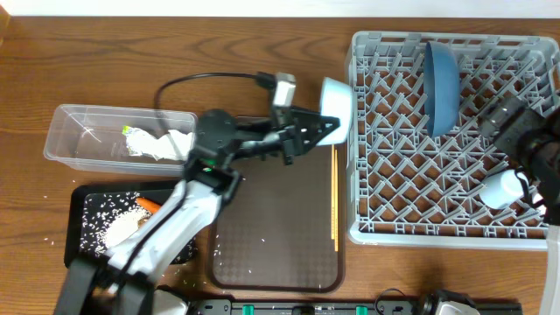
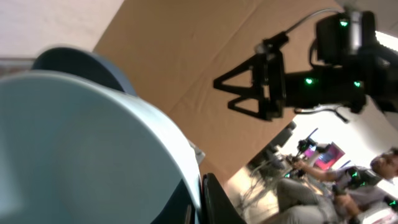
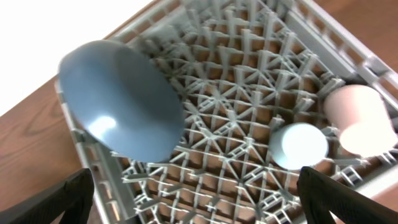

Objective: Sort waste into correct bins and load items into the dishwasher rack
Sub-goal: 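Lift emptied bowl with left gripper and carry it toward rack, then extend left gripper over rack and lower bowl into it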

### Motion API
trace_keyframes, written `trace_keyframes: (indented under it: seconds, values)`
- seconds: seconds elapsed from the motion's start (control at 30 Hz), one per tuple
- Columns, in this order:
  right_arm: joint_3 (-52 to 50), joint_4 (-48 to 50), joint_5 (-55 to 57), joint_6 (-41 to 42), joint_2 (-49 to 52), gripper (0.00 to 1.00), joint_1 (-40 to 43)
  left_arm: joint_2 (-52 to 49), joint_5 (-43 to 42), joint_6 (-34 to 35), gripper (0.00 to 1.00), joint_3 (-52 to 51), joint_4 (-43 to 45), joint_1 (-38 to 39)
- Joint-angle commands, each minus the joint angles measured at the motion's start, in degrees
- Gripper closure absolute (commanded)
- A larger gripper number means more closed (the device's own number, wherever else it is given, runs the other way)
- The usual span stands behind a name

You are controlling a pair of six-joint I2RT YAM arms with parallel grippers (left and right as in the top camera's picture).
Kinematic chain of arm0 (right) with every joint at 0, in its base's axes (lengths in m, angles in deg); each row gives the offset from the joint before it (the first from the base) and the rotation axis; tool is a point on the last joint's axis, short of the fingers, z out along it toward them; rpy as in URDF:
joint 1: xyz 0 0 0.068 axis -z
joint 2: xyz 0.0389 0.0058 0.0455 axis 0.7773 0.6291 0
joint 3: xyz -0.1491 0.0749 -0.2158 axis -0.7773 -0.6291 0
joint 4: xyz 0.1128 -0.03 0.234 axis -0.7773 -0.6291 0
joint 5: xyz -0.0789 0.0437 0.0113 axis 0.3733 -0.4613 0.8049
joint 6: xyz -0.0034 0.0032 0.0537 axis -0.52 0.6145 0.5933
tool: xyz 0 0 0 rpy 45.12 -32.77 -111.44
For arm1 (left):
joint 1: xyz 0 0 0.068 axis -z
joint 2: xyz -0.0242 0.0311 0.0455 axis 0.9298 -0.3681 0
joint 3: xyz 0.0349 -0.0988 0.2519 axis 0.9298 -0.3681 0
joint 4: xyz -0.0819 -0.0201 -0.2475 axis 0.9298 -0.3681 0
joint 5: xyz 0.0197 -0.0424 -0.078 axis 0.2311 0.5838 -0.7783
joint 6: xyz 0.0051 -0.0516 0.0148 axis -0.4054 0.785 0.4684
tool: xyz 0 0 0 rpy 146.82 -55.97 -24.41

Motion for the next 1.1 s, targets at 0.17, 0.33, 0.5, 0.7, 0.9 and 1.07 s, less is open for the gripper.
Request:
trace_keyframes:
  seconds: [0.17, 0.33, 0.5, 0.7, 0.9, 1.07]
  values:
    - [0.28, -2.84, -0.74, 0.74, -0.5, 0.01, 2.01, -13.46, 14.71, 13.18, 0.94, 2.36, 14.49, 6.73]
    - [0.28, -3.61, -1.64, 0.72, -0.46, 0.01, 1.99, -17.51, 13.0, 14.62, 0.94, 5.07, 14.47, 8.81]
    - [0.28, -3.67, -4.81, -2.73, 0.15, 0.02, 1.99, -17.53, 13.62, 13.9, 0.94, 5.51, 15.39, 8.94]
    - [0.28, -3.87, -4.81, -2.71, 0.28, 0.02, 1.99, -17.59, 14.91, 10.88, 0.94, 5.84, 14.75, 9.75]
    - [0.26, -4.0, -4.79, -2.73, 0.28, 0.02, 1.99, -17.73, 21.84, 10.4, 0.94, 5.84, 7.98, 11.72]
    - [0.26, -4.57, -4.79, -2.73, 0.28, 0.02, 1.99, -18.01, 22.97, 7.78, 0.94, 5.84, 8.02, 13.0]
